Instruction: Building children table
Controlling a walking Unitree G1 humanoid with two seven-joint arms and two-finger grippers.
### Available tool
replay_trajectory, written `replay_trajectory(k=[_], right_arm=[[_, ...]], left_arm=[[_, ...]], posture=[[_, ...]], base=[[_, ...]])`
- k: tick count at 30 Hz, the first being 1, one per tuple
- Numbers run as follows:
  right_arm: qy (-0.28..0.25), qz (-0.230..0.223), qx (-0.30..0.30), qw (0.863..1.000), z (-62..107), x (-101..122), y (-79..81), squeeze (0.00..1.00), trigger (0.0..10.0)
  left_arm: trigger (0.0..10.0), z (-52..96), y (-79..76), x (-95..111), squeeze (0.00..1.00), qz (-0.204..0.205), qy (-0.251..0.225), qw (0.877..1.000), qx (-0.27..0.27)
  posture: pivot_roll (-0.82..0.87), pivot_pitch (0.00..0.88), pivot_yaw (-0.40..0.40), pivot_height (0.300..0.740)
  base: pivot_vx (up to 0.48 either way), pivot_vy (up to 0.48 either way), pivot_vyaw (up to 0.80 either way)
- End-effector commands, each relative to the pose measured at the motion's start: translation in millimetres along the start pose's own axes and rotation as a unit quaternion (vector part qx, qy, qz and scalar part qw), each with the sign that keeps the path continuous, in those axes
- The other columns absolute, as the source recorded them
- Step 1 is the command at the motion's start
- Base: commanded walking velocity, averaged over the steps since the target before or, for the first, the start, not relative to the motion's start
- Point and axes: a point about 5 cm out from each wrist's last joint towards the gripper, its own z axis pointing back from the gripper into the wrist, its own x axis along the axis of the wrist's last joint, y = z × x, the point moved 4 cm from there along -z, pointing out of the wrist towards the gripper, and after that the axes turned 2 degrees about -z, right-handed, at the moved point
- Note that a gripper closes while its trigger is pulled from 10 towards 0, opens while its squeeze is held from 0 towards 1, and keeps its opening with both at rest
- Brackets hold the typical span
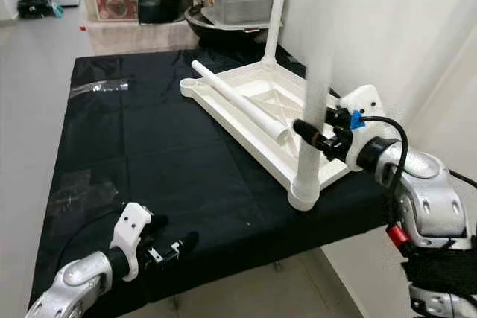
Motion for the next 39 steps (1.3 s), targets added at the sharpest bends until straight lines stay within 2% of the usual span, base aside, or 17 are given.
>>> replay_trajectory(k=[1, 3, 6, 11, 15, 16, 17, 21, 23, 24, 25, 27, 29, 32, 37, 39], right_arm=[[0.008, -0.01, -0.042, 0.999, 0.7, -2.4, -14.1, 0.0, 0.0], [0.017, -0.022, -0.082, 0.996, -0.3, -9.6, -23.2, 0.0, 0.0], [0.027, -0.038, -0.096, 0.994, -1.4, -20.4, -21.1, 0.0, 0.0], [0.025, -0.046, -0.105, 0.993, -1.0, -23.6, -20.6, 0.0, 0.0], [0.007, -0.067, -0.146, 0.987, -1.0, -27.3, -25.7, 0.0, 0.0], [-0.027, -0.088, -0.179, 0.98, -3.8, -18.8, -32.8, 0.0, 0.0], [-0.027, -0.088, -0.179, 0.98, -3.8, -18.8, -32.8, 0.0, 0.0], [-0.104, -0.111, -0.222, 0.963, -6.1, 8.7, -40.1, 0.0, 0.0], [-0.116, -0.111, -0.227, 0.96, -6.2, 13.9, -40.6, 0.0, 0.0], [-0.172, -0.116, -0.23, 0.951, -4.5, 38.9, -40.9, 0.0, 0.0], [-0.172, -0.116, -0.23, 0.951, -4.5, 38.9, -40.9, 0.0, 0.0], [-0.205, -0.123, -0.229, 0.944, -2.3, 53.1, -41.0, 0.0, 0.0], [-0.21, -0.127, -0.23, 0.942, -1.9, 54.1, -41.0, 0.0, 0.0], [-0.208, -0.136, -0.222, 0.943, -3.6, 48.9, -35.7, 0.0, 0.0], [-0.188, -0.146, -0.193, 0.952, -7.5, 30.5, -13.4, 0.0, 0.0], [-0.189, -0.147, -0.19, 0.952, -7.9, 29.2, -10.7, 0.0, 0.0]], left_arm=[[10.0, 3.2, 3.1, -9.5, 0.0, 0.004, 0.02, 1.0, 0.004], [10.0, 4.1, 3.6, -9.6, 0.0, 0.003, 0.02, 1.0, 0.006], [10.0, 4.8, 2.1, -10.6, 0.0, 0.003, 0.022, 1.0, 0.005], [10.0, 5.4, 1.8, -11.3, 0.0, 0.003, 0.023, 1.0, 0.005], [10.0, 5.8, 3.2, -11.6, 0.0, 0.001, 0.025, 1.0, 0.005], [10.0, 5.0, 4.2, -10.8, 0.0, 0.0, 0.024, 1.0, 0.005], [10.0, 5.0, 4.2, -10.8, 0.0, 0.0, 0.024, 1.0, 0.005], [10.0, 3.0, 3.7, -8.5, 0.0, 0.001, 0.02, 1.0, 0.002], [10.0, 2.8, 3.5, -7.8, 0.0, 0.002, 0.019, 1.0, 0.001], [10.0, 3.3, 4.8, -6.0, 0.0, 0.003, 0.015, 1.0, 0.0], [10.0, 3.3, 4.8, -6.0, 0.0, 0.003, 0.015, 1.0, 0.0], [10.0, 3.7, 6.0, -5.8, 0.0, 0.004, 0.015, 1.0, 0.001], [10.0, 3.8, 6.0, -5.7, 0.0, 0.004, 0.014, 1.0, 0.001], [10.0, 3.7, 5.7, -5.4, 0.0, 0.005, 0.013, 1.0, 0.001], [10.0, 5.0, 6.1, -6.3, 0.0, 0.007, 0.013, 1.0, 0.002], [10.0, 5.2, 6.5, -6.4, 0.0, 0.007, 0.013, 1.0, 0.002]], posture=[[-0.03, 0.0, -0.072, 0.74], [-0.02, 0.0, -0.072, 0.74], [-0.02, 0.0, -0.072, 0.74], [-0.02, 0.0, -0.067, 0.74], [-0.02, 0.0, -0.064, 0.74], [-0.02, 0.0, -0.061, 0.74], [-0.02, 0.0, -0.061, 0.74], [-0.02, 0.0, -0.06, 0.74], [-0.02, 0.0, -0.06, 0.74], [-0.02, 0.0, -0.061, 0.74], [-0.02, 0.0, -0.061, 0.74], [-0.02, 0.0, -0.062, 0.74], [-0.02, 0.0, -0.064, 0.74], [-0.01, 0.0, -0.065, 0.74], [-0.02, 0.0, -0.061, 0.74], [-0.02, 0.0, -0.061, 0.74]], base=[[0.0, 0.0, 0.0], [0.0, 0.0, 0.0], [0.0, 0.0, 0.0], [0.0, 0.0, 0.0], [0.0, 0.0, 0.0], [0.0, 0.0, 0.0], [0.0, 0.0, 0.0], [0.0, 0.0, 0.0], [0.0, 0.0, 0.0], [0.0, 0.0, 0.0], [0.0, 0.0, 0.0], [0.0, 0.0, 0.0], [0.0, 0.0, 0.0], [0.0, 0.0, 0.0], [0.0, 0.0, 0.0], [0.0, 0.0, 0.0]])
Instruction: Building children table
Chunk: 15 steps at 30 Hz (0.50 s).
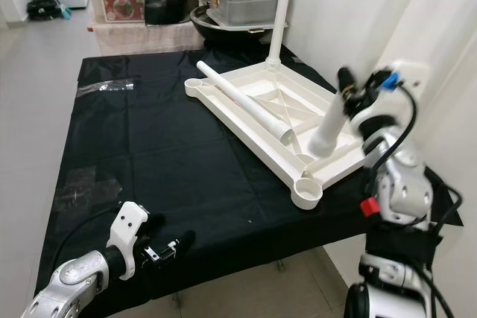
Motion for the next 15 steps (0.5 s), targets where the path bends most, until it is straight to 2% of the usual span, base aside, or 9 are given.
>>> replay_trajectory(k=[1, 9, 15], right_arm=[[-0.019, -0.005, 0.014, 1.0, 0.8, 8.4, 7.7, 0.0, 0.0], [-0.02, -0.023, 0.016, 0.999, 1.1, 2.6, 16.0, 0.0, 0.0], [-0.028, -0.056, 0.037, 0.997, -1.4, 4.6, 32.5, 0.0, 0.0]], left_arm=[[10.0, 2.0, 2.5, -6.1, 0.0, 0.005, 0.013, 1.0, 0.001], [10.0, 1.6, 9.3, 3.3, 0.0, 0.009, -0.004, 1.0, 0.012], [10.0, 5.2, 18.9, 8.8, 0.0, 0.0, -0.012, 1.0, 0.028]], posture=[[-0.02, 0.0, -0.061, 0.74], [-0.02, 0.0, -0.066, 0.74], [-0.01, 0.0, -0.065, 0.74]], base=[[0.0, 0.0, 0.0], [0.0, 0.0, 0.0], [0.0, 0.0, 0.0]])
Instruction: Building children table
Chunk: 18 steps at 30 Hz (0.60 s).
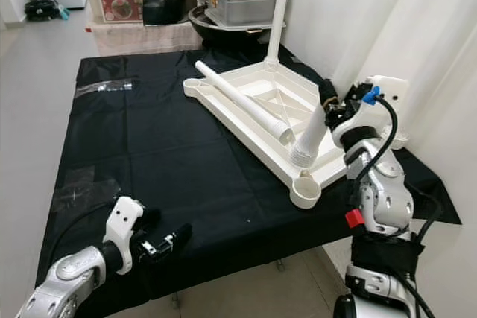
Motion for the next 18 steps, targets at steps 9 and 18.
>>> replay_trajectory(k=[9, 18], right_arm=[[-0.03, -0.098, 0.14, 0.985, -13.0, 7.4, 100.1, 0.0, 0.0], [-0.021, -0.133, 0.242, 0.961, -2.9, 3.7, 165.9, 0.0, 0.0]], left_arm=[[10.0, 17.5, 68.6, 57.1, 0.0, -0.065, -0.052, 0.994, 0.072], [10.0, 9.6, 63.3, 85.6, 0.0, -0.099, -0.082, 0.991, 0.031]], posture=[[0.01, 0.0, -0.068, 0.74], [0.01, 0.0, -0.065, 0.74]], base=[[0.0, 0.0, 0.0], [0.0, 0.0, 0.0]])
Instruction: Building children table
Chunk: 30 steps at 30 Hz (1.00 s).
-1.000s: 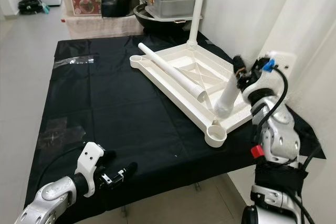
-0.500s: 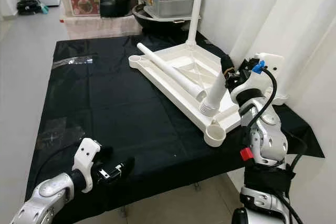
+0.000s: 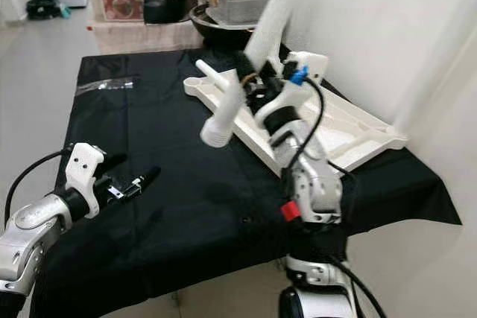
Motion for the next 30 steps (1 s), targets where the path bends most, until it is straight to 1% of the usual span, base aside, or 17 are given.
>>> replay_trajectory(k=[1, 2, 9, 11, 12, 14, 16, 17, 21, 26, 28, 30], right_arm=[[-0.004, -0.005, 0.04, 0.999, -3.0, 2.7, 19.5, 0.0, 0.0], [-0.002, -0.01, 0.049, 0.999, -3.5, 1.4, 24.9, 0.0, 0.0], [-0.002, -0.01, 0.049, 0.999, -3.5, 1.4, 24.9, 0.0, 0.0], [-0.002, -0.014, 0.055, 0.998, -3.6, 1.0, 28.1, 0.0, 0.0], [0.0, -0.027, 0.083, 0.996, -2.4, -0.1, 43.3, 0.0, 0.0], [0.0, -0.027, 0.083, 0.996, -2.4, -0.1, 43.3, 0.0, 0.0], [0.004, -0.033, 0.104, 0.994, -0.6, -1.7, 53.4, 0.0, 0.0], [0.008, -0.034, 0.111, 0.993, 0.2, -2.7, 56.0, 0.0, 0.0], [0.019, -0.038, 0.12, 0.992, 2.8, -10.4, 62.0, 0.0, 0.0], [0.024, -0.044, 0.132, 0.99, 3.8, -13.6, 69.4, 0.0, 0.0], [0.031, -0.046, 0.138, 0.989, 5.0, -17.6, 73.6, 0.0, 0.0], [0.034, -0.047, 0.138, 0.989, 5.7, -19.3, 73.9, 0.0, 0.0]], left_arm=[[10.0, -3.8, -7.3, 4.8, 0.0, -0.011, -0.002, 1.0, -0.028], [10.0, -4.9, -9.7, 5.8, 0.0, -0.014, -0.003, 0.999, -0.037], [10.0, -4.9, -9.7, 5.8, 0.0, -0.014, -0.003, 0.999, -0.037], [10.0, -5.1, -10.3, 5.0, 0.0, -0.016, 0.0, 0.999, -0.04], [10.0, -6.4, -8.8, 3.9, 0.0, -0.012, 0.004, 0.999, -0.051], [10.0, -6.4, -8.8, 3.9, 0.0, -0.012, 0.004, 0.999, -0.051], [10.0, -7.7, -4.5, 6.9, 0.0, -0.008, 0.0, 0.999, -0.054], [10.0, -8.1, -2.5, 9.2, 0.0, -0.007, -0.004, 0.999, -0.052], [10.0, -10.7, -2.4, 15.7, 0.0, -0.001, -0.015, 0.998, -0.058], [10.0, -13.7, -4.2, 15.4, 0.0, -0.001, -0.014, 0.998, -0.065], [10.0, -18.8, -5.9, 21.6, 0.0, 0.002, -0.025, 0.997, -0.074], [10.0, -20.5, -7.3, 23.5, 0.0, 0.002, -0.028, 0.996, -0.079]], posture=[[0.01, 0.0, -0.064, 0.74], [0.01, 0.0, -0.064, 0.74], [0.01, 0.0, -0.064, 0.74], [0.01, 0.0, -0.064, 0.74], [0.01, 0.0, -0.054, 0.74], [0.01, 0.0, -0.054, 0.74], [0.01, 0.0, -0.054, 0.74], [0.01, 0.0, -0.053, 0.74], [0.01, 0.0, -0.054, 0.74], [0.01, 0.0, -0.053, 0.74], [0.01, 0.0, -0.049, 0.74], [0.01, 0.0, -0.049, 0.74]], base=[[0.0, 0.0, 0.0], [0.0, 0.0, 0.0], [0.0, 0.0, 0.0], [0.0, 0.0, 0.0], [0.0, 0.0, 0.0], [0.0, 0.0, 0.0], [0.0, 0.0, 0.0], [0.0, 0.0, 0.0], [0.0, 0.0, 0.0], [0.0, 0.0, 0.0], [0.0, 0.0, 0.0], [0.0, 0.0, 0.0]])
